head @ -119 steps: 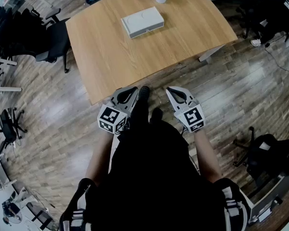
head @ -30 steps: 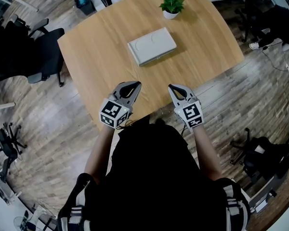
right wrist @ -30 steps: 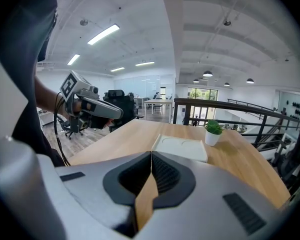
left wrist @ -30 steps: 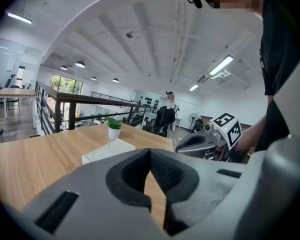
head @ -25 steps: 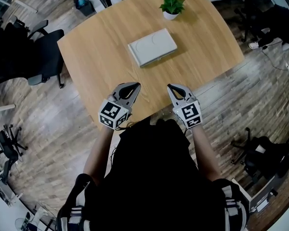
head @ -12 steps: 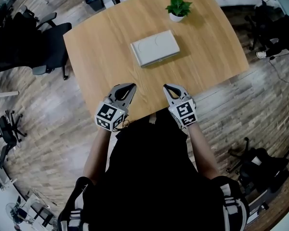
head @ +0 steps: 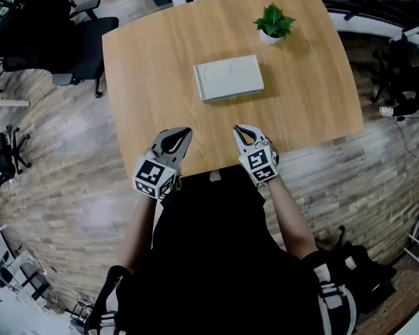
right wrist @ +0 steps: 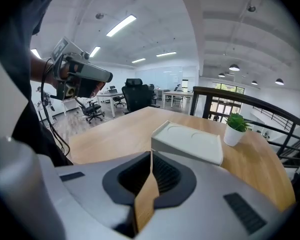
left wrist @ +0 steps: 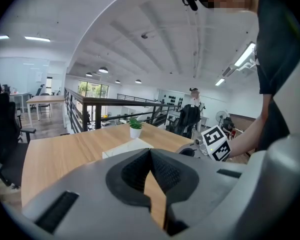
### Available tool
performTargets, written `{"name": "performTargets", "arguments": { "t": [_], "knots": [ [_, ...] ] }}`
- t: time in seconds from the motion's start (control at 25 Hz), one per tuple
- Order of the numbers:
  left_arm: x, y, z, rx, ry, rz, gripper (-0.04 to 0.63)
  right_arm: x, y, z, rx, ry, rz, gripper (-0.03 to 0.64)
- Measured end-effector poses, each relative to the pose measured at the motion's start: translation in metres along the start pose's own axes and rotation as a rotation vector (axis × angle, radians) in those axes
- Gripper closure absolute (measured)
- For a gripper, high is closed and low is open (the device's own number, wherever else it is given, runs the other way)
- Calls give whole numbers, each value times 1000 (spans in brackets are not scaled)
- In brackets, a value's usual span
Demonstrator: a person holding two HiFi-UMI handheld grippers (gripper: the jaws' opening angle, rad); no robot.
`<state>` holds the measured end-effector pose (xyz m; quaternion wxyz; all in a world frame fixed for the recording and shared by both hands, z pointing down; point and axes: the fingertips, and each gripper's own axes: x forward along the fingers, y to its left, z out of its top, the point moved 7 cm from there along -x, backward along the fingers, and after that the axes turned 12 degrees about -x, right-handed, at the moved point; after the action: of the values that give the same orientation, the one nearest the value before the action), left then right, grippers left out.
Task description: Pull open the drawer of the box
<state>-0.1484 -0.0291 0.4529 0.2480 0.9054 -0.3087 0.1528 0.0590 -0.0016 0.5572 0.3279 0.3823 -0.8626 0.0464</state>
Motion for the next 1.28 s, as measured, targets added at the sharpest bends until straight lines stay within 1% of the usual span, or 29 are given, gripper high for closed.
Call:
{"name": "performTargets", "arguments": {
  "t": [0.08, 0.2, 0.32, 0.44, 0.64, 0.8, 1.04, 1.12, 1.16, 1.28],
  "knots": [
    [-1, -1, -1, -13, -2, 30, 574, 7, -7, -3, -23, 1, 11, 591],
    [-3, -3, -4, -34, -4, 65, 574, 17, -16, -10, -19, -1, 25, 591],
    [-3, -7, -6, -23, -20, 91, 574, 28, -23, -19, 13, 0, 43, 591],
    [-4, -14, -8, -17, -20, 119, 574, 37, -33, -28, 58, 4, 42, 591],
    [-8, -19, -13, -35, -23, 173, 574, 61, -50, -43, 117, 26, 65, 589],
    [-10, -27, -20, -50, -17, 188, 574, 79, -55, -54, 137, 56, 89, 583],
    [-6, -36, -27, -54, 7, 203, 573, 101, -63, -58, 138, 81, 107, 556],
    [-7, -35, -28, -58, 10, 216, 573, 109, -65, -61, 160, 100, 109, 541],
    [-9, -34, -28, -60, 9, 223, 574, 111, -66, -62, 176, 112, 107, 523],
    [-11, -31, -27, -63, 10, 237, 573, 117, -71, -67, 233, 135, 85, 511]
  ]
}}
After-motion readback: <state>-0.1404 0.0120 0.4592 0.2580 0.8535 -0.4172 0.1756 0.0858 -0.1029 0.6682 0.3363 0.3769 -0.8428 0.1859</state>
